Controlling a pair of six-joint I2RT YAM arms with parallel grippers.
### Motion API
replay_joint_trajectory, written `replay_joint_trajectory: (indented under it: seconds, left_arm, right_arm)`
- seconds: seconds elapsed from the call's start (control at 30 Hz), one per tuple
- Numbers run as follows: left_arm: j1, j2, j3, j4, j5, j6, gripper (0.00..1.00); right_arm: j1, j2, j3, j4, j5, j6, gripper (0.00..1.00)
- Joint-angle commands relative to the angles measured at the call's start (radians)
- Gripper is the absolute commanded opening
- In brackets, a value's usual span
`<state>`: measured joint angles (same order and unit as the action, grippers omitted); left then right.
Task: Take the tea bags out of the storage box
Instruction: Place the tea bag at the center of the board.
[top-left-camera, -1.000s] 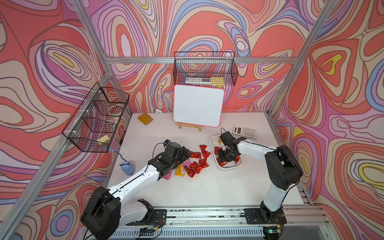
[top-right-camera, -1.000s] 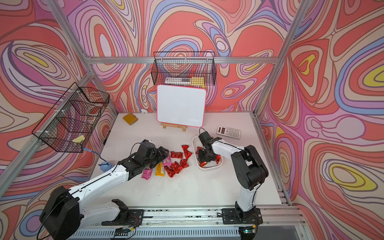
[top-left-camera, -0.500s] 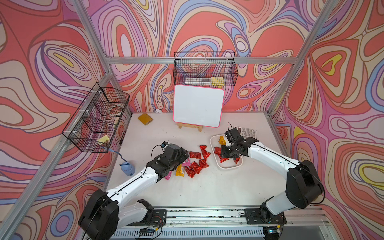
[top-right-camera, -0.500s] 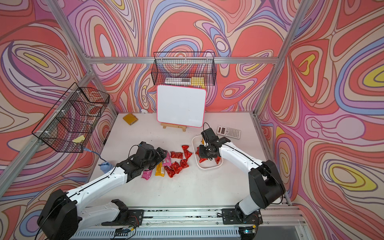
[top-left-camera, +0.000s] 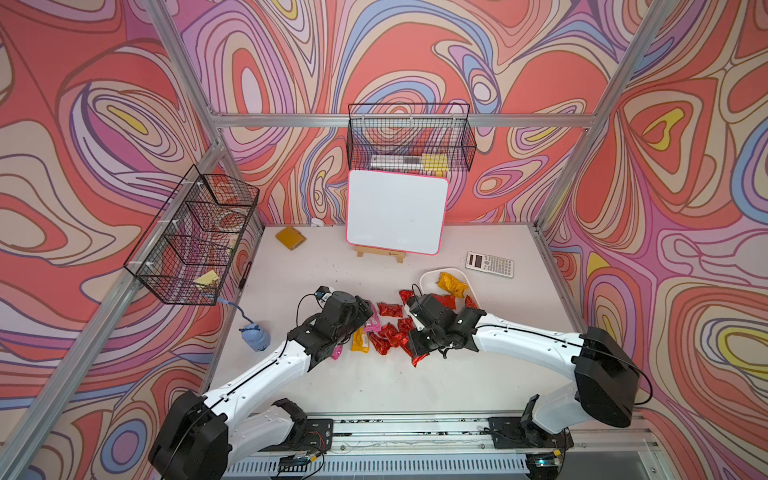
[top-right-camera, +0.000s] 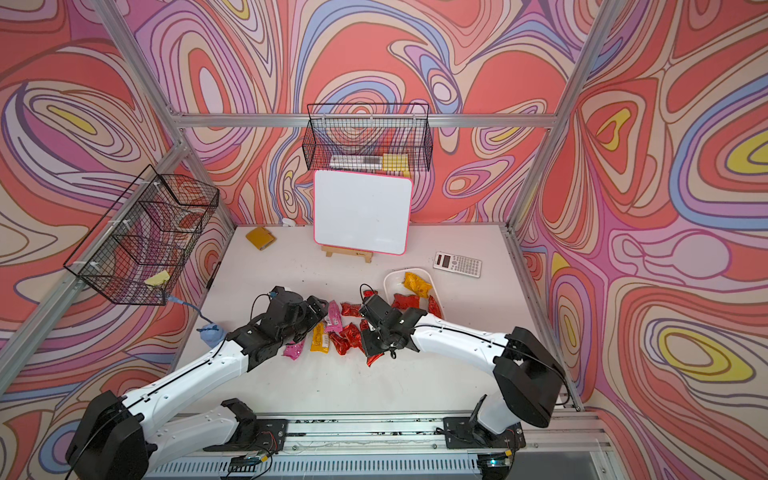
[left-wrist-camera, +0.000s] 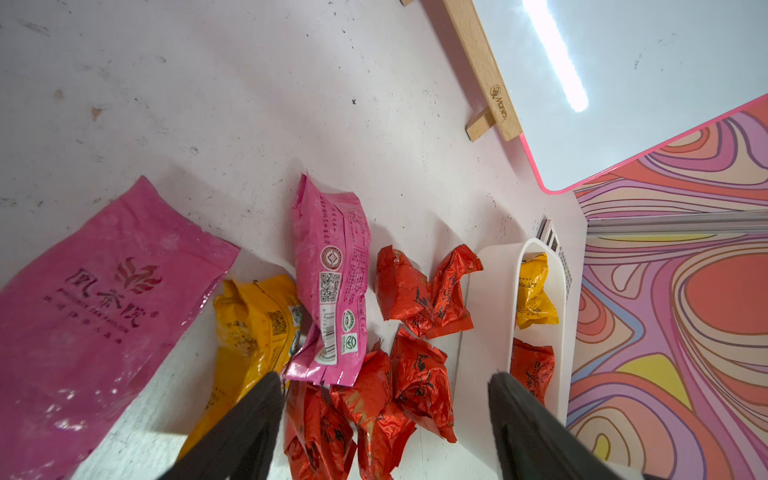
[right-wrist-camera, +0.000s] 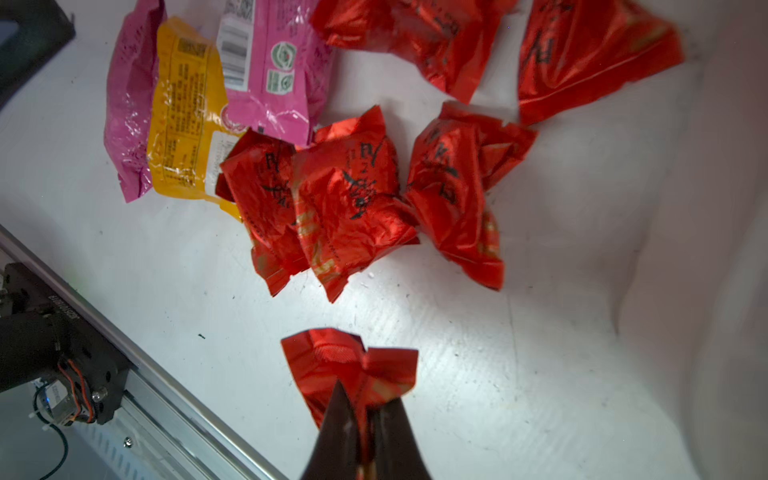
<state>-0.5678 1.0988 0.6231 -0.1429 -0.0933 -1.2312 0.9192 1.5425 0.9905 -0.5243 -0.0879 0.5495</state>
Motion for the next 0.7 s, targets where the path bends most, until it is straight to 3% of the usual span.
replay_joint_trajectory:
  seconds: [0.0,0.2,0.43,0.67]
  left_arm:
    - [0.006,-0.019,-0.015,-0.033,-0.015,-0.004,0.82]
    - [0.006,-0.020,-0.017,-0.028,-0.009,0.005,0.82]
    - [0.005,0.018,0.015,0.049,0.079,0.065,0.80]
    - [-0.107,0.129,0.129,0.102,0.081,0.133,0.79]
  right_arm:
    - [0.014,0.042,-0.040,0.112,0.017,0.044,0.10]
    - [0.013,0.081,-0.096,0.199,0.007,0.081,0.16]
    - [0.013,0.005,-0.081,0.146,0.080,0.059,0.36]
    - [-0.091,-0.105,0.022,-0.015,0.159,0.018,0.39]
